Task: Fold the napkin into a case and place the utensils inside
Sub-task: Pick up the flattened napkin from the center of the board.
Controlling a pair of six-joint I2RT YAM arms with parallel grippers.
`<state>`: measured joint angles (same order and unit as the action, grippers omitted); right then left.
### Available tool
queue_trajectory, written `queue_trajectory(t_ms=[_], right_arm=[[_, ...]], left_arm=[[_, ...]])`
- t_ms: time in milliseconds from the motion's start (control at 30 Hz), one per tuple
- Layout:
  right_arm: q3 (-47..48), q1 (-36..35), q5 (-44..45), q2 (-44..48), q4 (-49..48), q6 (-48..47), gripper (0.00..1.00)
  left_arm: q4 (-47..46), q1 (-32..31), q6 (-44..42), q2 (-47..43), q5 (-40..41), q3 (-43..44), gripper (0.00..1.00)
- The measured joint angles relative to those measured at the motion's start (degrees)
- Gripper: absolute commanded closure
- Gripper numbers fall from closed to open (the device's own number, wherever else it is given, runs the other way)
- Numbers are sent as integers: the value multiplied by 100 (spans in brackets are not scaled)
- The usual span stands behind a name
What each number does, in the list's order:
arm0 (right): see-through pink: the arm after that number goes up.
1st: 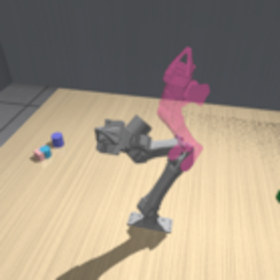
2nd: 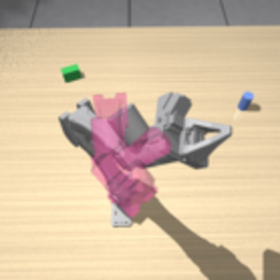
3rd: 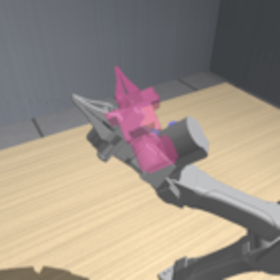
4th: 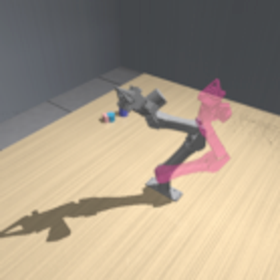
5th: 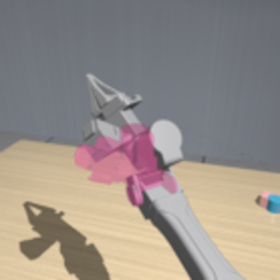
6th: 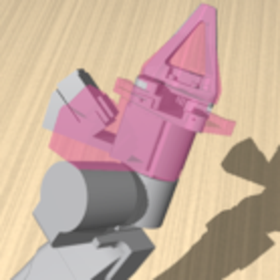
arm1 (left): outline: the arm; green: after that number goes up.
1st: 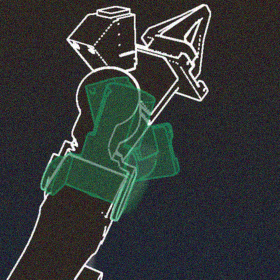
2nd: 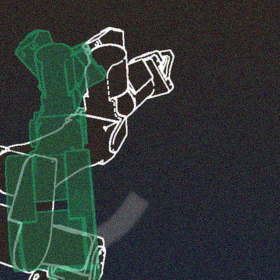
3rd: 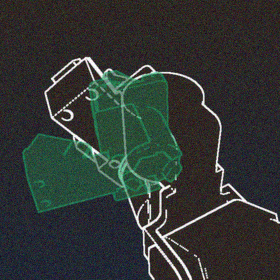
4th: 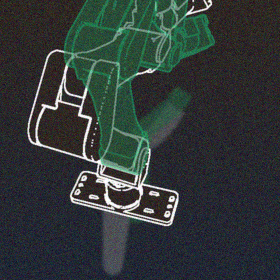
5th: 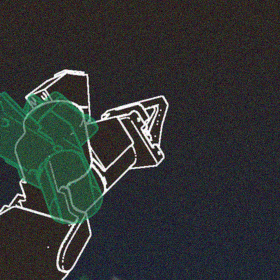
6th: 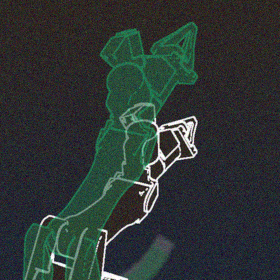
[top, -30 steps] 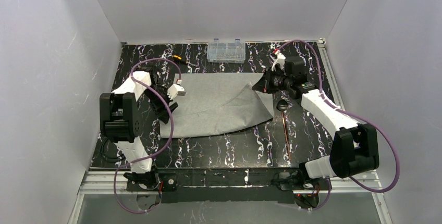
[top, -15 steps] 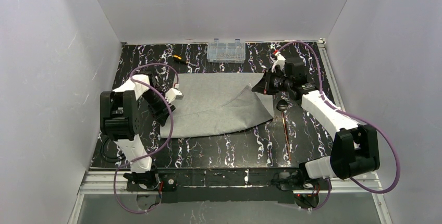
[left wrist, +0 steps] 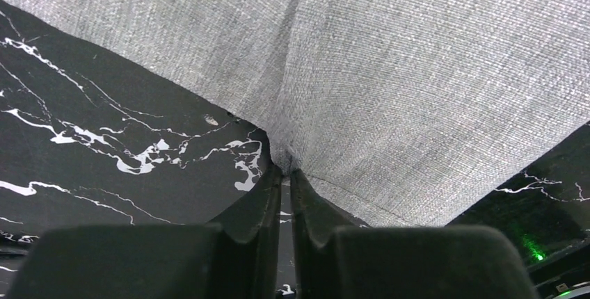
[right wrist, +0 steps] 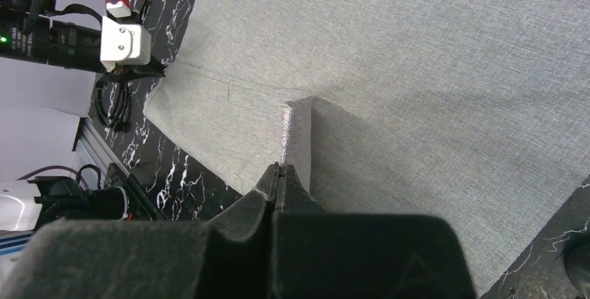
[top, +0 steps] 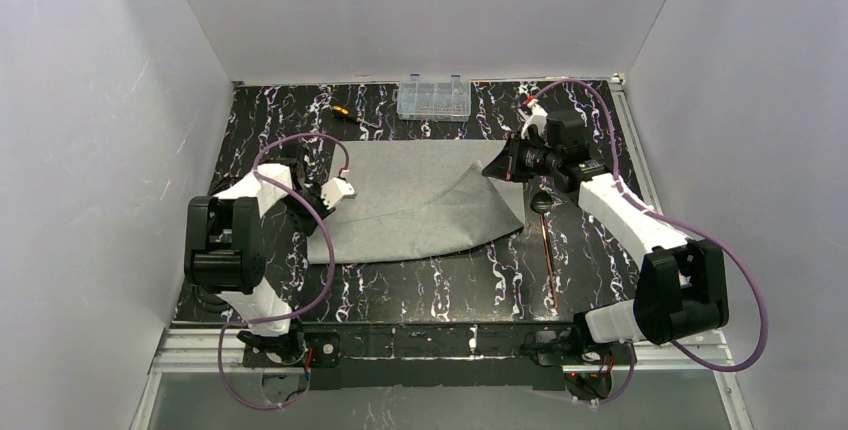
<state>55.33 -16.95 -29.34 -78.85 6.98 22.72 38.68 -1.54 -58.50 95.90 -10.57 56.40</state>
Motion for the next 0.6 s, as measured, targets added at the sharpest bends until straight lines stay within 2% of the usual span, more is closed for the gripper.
queue_trajectory(t_ms=[400,600], right_arm=[[0,0,-127,260,11,39,99],[-2,0,42,839,116,-24,99]], left_arm=[[-85,-46,258,-245,20,-46,100],[107,-46,525,-938,-111,330,100]])
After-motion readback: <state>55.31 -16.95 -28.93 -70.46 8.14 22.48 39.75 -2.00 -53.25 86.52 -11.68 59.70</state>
